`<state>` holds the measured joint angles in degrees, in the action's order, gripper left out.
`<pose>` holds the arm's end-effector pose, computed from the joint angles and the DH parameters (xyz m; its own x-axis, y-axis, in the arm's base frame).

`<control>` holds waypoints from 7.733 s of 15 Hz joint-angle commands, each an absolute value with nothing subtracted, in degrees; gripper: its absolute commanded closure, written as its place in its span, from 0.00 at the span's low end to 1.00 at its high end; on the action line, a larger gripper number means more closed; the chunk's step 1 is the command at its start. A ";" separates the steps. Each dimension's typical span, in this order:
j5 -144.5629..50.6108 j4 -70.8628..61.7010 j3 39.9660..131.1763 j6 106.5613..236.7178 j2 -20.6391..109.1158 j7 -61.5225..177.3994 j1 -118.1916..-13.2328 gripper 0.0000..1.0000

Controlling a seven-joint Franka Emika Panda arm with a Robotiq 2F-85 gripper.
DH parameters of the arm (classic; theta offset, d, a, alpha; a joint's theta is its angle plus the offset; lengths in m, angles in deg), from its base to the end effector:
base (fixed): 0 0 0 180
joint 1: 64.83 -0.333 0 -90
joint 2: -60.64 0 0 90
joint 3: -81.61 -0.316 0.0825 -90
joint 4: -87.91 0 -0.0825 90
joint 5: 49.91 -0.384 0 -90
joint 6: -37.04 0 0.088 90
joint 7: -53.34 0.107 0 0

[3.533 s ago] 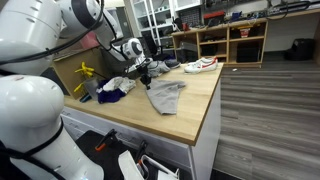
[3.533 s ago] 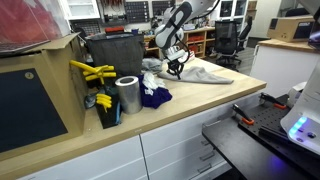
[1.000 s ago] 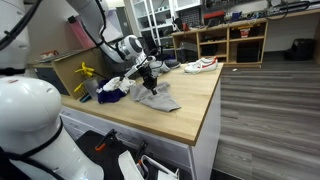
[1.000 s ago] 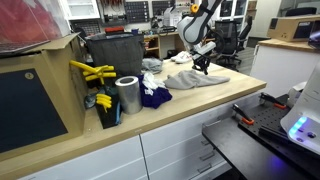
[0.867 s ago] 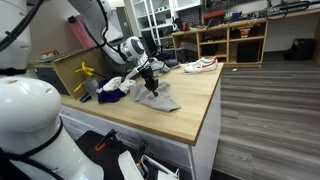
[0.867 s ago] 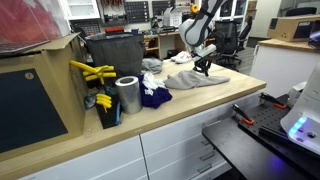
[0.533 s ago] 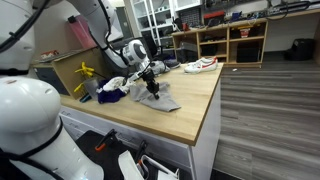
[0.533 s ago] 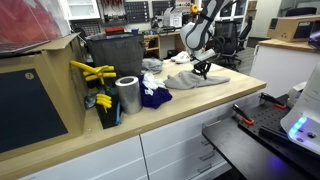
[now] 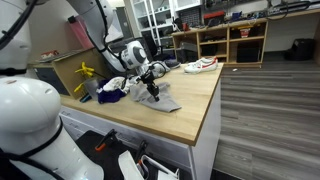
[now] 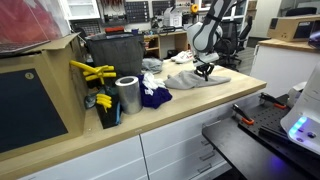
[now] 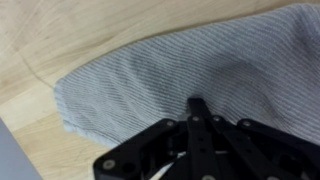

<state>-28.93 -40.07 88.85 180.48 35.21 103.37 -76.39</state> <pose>0.5227 0.0388 0.1574 0.8906 -0.4540 0.0276 -0.4411 -0.8471 0.2963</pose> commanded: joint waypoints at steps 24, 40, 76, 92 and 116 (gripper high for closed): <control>-9.20 -49.74 86.02 187.45 49.35 124.02 -72.93 0.00; -45.19 -25.98 77.99 177.63 32.99 93.35 -75.50 1.00; -40.18 -10.27 81.71 175.42 19.22 90.68 -83.33 1.00; -47.95 -11.20 82.58 173.70 23.98 90.87 -82.22 0.00; -51.80 5.31 80.19 160.40 11.33 103.48 -83.91 0.32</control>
<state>-50.45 2.27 80.39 162.98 12.60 102.33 -83.71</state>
